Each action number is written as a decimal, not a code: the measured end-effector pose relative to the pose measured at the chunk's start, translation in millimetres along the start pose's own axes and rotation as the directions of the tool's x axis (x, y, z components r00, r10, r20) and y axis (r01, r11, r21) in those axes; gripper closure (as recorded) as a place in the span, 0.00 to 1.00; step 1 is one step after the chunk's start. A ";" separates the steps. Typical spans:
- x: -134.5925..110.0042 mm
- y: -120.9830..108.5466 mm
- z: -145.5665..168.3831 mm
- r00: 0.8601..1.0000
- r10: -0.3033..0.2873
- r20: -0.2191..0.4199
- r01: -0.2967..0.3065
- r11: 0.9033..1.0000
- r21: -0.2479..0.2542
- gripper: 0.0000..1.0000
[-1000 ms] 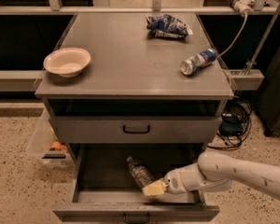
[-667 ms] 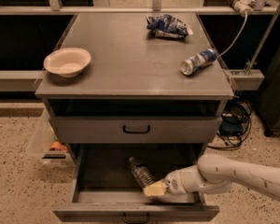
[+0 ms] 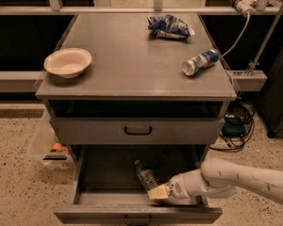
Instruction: Place water bottle into middle drawer
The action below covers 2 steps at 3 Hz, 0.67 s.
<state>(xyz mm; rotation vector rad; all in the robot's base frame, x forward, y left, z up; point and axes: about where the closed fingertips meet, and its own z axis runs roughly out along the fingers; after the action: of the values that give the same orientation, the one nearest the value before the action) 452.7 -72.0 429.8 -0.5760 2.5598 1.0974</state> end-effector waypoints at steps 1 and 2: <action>0.0 0.0 0.0 1.000 0.000 0.000 0.000 1.000 0.000 0.70; 0.0 0.0 0.0 1.000 0.000 0.000 0.000 1.000 0.000 0.49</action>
Offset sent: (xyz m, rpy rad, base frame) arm 0.0000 0.0000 0.0000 0.0000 0.0000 0.0000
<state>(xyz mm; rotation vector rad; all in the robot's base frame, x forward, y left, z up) 452.7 -71.9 429.8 -0.5760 2.5598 1.0975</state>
